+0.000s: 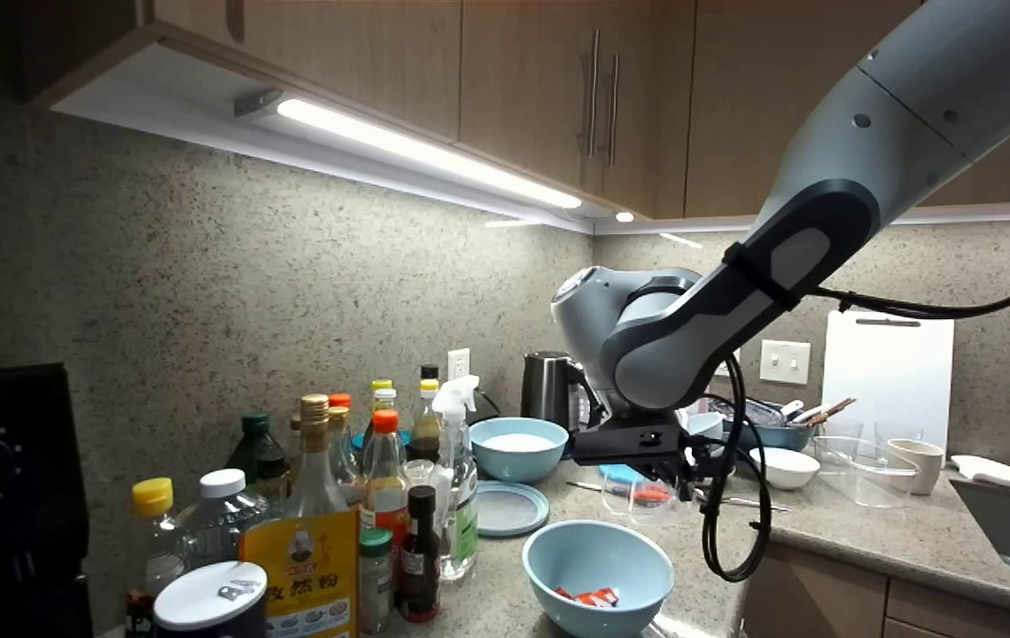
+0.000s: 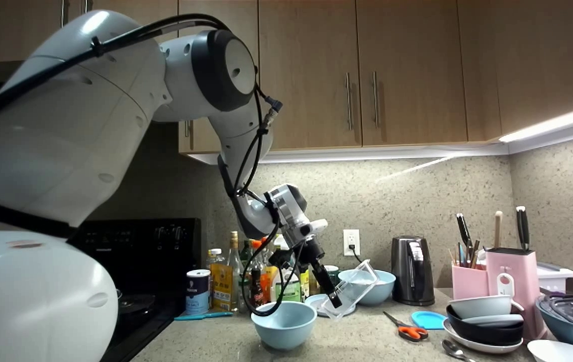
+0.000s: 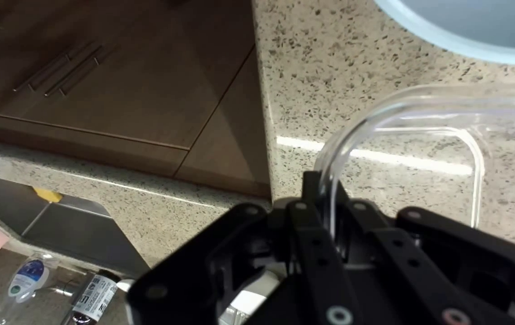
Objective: Pour the contents in the lunch box into the blue bowl
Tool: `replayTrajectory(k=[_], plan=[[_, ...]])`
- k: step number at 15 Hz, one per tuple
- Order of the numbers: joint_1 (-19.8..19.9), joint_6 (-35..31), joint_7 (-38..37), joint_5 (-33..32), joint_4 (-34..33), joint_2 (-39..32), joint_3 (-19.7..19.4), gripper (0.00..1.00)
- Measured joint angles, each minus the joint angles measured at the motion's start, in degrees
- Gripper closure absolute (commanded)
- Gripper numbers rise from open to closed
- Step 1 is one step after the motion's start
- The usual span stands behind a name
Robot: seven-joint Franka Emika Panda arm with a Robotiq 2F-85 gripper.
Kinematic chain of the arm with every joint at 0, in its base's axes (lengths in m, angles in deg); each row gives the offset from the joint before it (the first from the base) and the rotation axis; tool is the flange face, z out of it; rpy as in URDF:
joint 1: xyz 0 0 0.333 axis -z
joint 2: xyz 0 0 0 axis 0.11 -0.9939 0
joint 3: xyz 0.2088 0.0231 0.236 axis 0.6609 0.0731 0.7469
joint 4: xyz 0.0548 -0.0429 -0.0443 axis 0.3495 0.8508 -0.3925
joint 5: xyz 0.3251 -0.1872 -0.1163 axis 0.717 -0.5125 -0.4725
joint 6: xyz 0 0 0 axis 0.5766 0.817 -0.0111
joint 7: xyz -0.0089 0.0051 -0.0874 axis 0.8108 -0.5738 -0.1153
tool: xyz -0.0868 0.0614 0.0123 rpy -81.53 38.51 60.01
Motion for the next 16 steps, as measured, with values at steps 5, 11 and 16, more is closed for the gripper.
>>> replayTrajectory(k=[5,11,16], plan=[[-0.17,-7.75,1.63,2.29,-0.04,-2.24,-2.09,0.99],[1.32,-14.46,12.61,14.23,-0.96,-6.52,-3.98,0.99],[1.50,-10.79,21.52,24.03,-4.03,-7.53,-4.33,0.68]])
